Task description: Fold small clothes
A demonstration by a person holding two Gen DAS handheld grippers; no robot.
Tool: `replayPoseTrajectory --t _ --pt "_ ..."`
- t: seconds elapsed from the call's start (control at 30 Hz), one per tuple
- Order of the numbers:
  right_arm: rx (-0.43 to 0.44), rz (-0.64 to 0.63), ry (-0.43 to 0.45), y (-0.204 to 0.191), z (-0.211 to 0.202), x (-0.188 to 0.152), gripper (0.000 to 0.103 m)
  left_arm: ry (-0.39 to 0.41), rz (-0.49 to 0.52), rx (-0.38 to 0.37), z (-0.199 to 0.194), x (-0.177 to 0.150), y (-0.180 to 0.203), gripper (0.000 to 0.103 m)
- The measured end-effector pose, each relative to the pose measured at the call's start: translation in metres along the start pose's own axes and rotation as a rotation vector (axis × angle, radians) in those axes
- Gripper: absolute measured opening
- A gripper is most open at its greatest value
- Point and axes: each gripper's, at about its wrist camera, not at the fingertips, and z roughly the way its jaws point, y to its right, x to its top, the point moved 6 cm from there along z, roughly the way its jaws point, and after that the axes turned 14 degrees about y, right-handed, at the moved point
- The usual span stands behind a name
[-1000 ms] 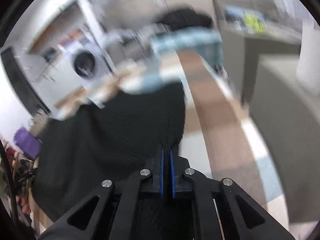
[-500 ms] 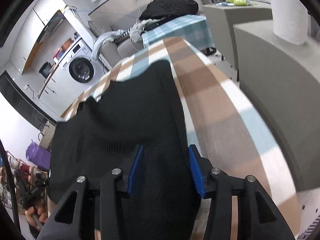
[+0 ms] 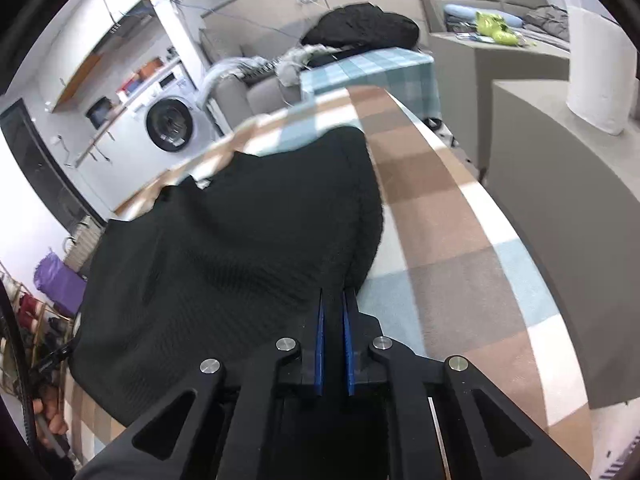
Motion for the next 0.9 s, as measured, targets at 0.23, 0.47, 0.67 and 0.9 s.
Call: replayPoseTrajectory --t 0.23,0.47,0.67,0.9 --pt "-0.026 0.067 -0.004 0.014 0.000 0.005 0.044 -0.005 -0.048 0.003 -0.006 0.006 -0.010 0.000" --pt "-0.034 0.041 0.006 0.007 -0.004 0.018 0.056 0.005 -0.024 0.020 -0.001 0.013 -0.003 0.055" --pt "-0.030 0.019 -0.017 0.002 0.006 0.009 0.058 -0.003 -0.029 0.000 0.009 0.007 0.001 0.055" --pt "-0.025 -0.001 -0.004 -0.004 0.016 0.007 0.008 0.005 -0.005 0.004 0.013 0.001 0.007 0.004"
